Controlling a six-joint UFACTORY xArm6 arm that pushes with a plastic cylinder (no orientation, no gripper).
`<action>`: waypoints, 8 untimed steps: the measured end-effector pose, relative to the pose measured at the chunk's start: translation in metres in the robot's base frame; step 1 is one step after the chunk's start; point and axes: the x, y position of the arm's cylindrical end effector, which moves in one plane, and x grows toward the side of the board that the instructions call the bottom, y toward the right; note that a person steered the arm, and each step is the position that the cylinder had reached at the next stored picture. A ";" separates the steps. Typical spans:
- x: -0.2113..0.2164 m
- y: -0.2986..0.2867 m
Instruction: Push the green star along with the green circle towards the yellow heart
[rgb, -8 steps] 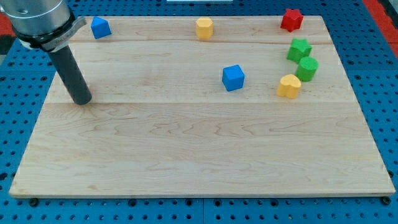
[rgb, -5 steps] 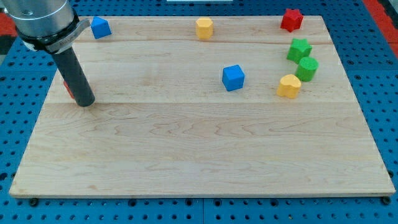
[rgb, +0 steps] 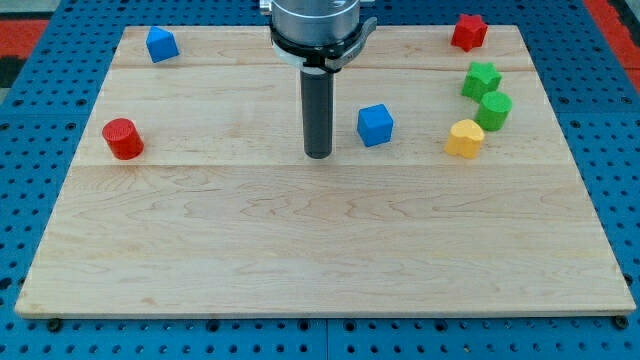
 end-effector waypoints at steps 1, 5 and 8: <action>-0.014 -0.016; -0.159 0.218; -0.064 0.242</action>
